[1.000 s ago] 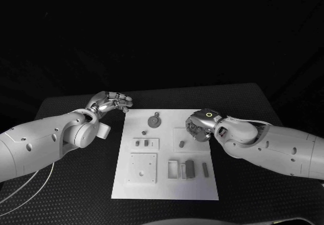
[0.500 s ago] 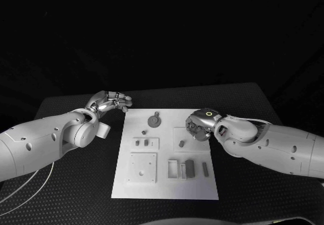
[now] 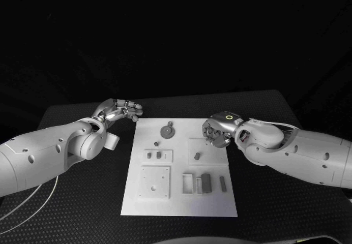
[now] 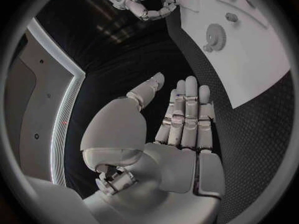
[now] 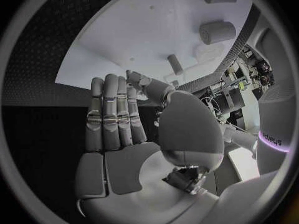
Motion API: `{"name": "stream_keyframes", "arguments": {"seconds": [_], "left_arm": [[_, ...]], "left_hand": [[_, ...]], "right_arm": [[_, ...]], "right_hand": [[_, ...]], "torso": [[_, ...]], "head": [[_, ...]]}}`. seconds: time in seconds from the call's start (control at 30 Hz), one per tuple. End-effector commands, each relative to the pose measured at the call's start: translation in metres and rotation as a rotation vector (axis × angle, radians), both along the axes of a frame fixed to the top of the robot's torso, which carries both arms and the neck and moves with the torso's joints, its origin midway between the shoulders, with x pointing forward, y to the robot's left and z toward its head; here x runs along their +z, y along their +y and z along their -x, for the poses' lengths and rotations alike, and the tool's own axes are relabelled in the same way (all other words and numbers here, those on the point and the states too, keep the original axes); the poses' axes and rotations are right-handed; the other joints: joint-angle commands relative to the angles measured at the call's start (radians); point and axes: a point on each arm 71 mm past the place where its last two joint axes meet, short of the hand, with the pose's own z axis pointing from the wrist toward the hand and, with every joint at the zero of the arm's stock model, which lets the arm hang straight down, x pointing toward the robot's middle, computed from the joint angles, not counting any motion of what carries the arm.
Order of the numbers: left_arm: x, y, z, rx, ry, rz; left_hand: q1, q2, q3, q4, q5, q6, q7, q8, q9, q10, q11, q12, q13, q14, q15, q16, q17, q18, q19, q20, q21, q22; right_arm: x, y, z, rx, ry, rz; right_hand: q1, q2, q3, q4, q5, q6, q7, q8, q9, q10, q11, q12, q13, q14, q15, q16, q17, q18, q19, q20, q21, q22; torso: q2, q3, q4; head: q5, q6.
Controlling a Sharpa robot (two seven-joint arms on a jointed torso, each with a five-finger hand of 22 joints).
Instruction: Assemble the parts on the task board
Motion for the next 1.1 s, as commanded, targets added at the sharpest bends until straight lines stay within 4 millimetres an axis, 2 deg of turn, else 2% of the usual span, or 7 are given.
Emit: {"name": "stream_keyframes", "arguments": {"seconds": [0.03, 0.23, 0.43, 0.7, 0.87, 1.03, 1.1], "left_arm": [[0.001, -0.002, 0.0, -0.007, 0.001, 0.011], [0.001, -0.001, 0.0, -0.003, 0.002, 0.014], [0.001, -0.002, 0.0, -0.004, 0.003, 0.015], [0.001, -0.005, -0.001, -0.002, 0.002, 0.014], [0.001, -0.008, -0.001, -0.006, 0.001, 0.016], [0.002, -0.01, -0.001, -0.001, -0.007, 0.016], [0.003, -0.012, -0.002, -0.001, -0.012, 0.017]], "left_hand": [[-0.009, -0.003, -0.006, 0.0, -0.005, -0.008, -0.001, -0.005, -0.002, -0.008, -0.001, -0.007, -0.001, 0.004, 0.005, -0.005, 0.002, 0.011, 0.003, 0.003, -0.004, 0.002], [-0.009, -0.003, -0.006, 0.0, -0.004, -0.014, 0.001, -0.008, -0.002, -0.009, 0.0, -0.007, -0.002, 0.004, 0.005, -0.007, 0.004, 0.011, 0.003, 0.004, -0.006, 0.003], [-0.009, -0.004, -0.006, 0.0, -0.005, -0.016, 0.002, -0.009, -0.002, -0.009, 0.0, -0.007, -0.002, 0.004, 0.005, -0.008, 0.005, 0.011, 0.003, 0.004, -0.006, 0.003], [-0.01, -0.005, -0.006, 0.0, -0.005, -0.016, 0.002, -0.009, -0.002, -0.009, 0.0, -0.007, -0.003, 0.004, 0.005, -0.009, 0.006, 0.011, 0.003, 0.004, -0.007, 0.003], [-0.009, -0.005, -0.006, 0.0, -0.005, -0.016, 0.002, -0.009, -0.002, -0.009, 0.0, -0.007, -0.003, 0.004, 0.005, -0.01, 0.007, 0.011, 0.002, 0.004, -0.007, 0.004], [-0.008, -0.006, -0.005, 0.0, -0.004, -0.015, 0.002, -0.008, -0.001, -0.009, 0.0, -0.007, -0.003, 0.004, 0.005, -0.011, 0.008, 0.011, 0.002, 0.004, -0.008, 0.004], [-0.008, -0.006, -0.005, 0.0, -0.004, -0.015, 0.002, -0.008, -0.001, -0.009, 0.0, -0.007, -0.003, 0.004, 0.005, -0.011, 0.008, 0.011, 0.002, 0.004, -0.008, 0.004]], "right_arm": [[0.001, 0.0, 0.001, 0.003, 0.055, -0.021], [0.01, 0.006, 0.004, 0.01, 0.069, -0.089], [0.015, 0.029, 0.012, 0.065, 0.074, -0.136], [0.018, 0.062, 0.02, 0.143, 0.076, -0.144], [0.019, 0.083, 0.025, 0.191, 0.07, -0.147], [0.017, 0.106, 0.03, 0.242, 0.065, -0.14], [0.013, 0.114, 0.033, 0.262, 0.061, -0.127]], "right_hand": [[-0.015, 0.0, 0.002, -0.003, 0.009, 0.004, 0.0, 0.0, 0.005, 0.001, -0.002, -0.007, 0.005, 0.006, -0.002, 0.001, 0.003, 0.015, 0.008, -0.002, 0.006, 0.009], [-0.018, 0.005, -0.002, -0.007, 0.018, 0.003, 0.001, -0.001, 0.008, 0.001, -0.002, -0.01, 0.01, 0.006, -0.002, 0.0, 0.007, 0.015, 0.008, -0.002, 0.005, 0.011], [-0.02, 0.008, -0.005, -0.009, 0.02, 0.002, 0.001, -0.003, 0.01, 0.0, -0.001, -0.012, 0.013, 0.006, -0.002, -0.002, 0.009, 0.015, 0.008, -0.002, 0.004, 0.011], [-0.022, 0.012, -0.008, -0.013, 0.026, 0.0, 0.002, -0.004, 0.012, -0.001, -0.001, -0.015, 0.017, 0.006, -0.001, -0.004, 0.011, 0.015, 0.007, -0.002, 0.003, 0.012], [-0.024, 0.014, -0.01, -0.015, 0.029, 0.0, 0.002, -0.005, 0.014, 0.0, -0.001, -0.016, 0.019, 0.006, -0.002, -0.005, 0.012, 0.015, 0.008, -0.002, 0.003, 0.013], [-0.025, 0.016, -0.012, -0.017, 0.032, 0.0, 0.002, -0.005, 0.016, 0.0, -0.001, -0.018, 0.021, 0.007, -0.002, -0.006, 0.013, 0.015, 0.008, -0.002, 0.002, 0.013], [-0.025, 0.018, -0.012, -0.018, 0.034, -0.001, 0.002, -0.006, 0.017, -0.001, -0.001, -0.019, 0.022, 0.007, -0.002, -0.007, 0.014, 0.015, 0.008, -0.002, 0.002, 0.013]], "torso": [[0.0, 0.0003, 0.0005], [0.0, -0.0002, -0.0011], [0.0, -0.001, 0.0004], [-0.001, -0.0016, 0.0023], [0.0, -0.0025, 0.0033], [0.001, -0.0016, 0.0001], [0.001, -0.0018, 0.0]], "head": [[-0.001, 0.0], [0.006, 0.001], [0.017, 0.004], [0.05, 0.006], [0.065, 0.007], [0.087, 0.007], [0.091, 0.014]]}}
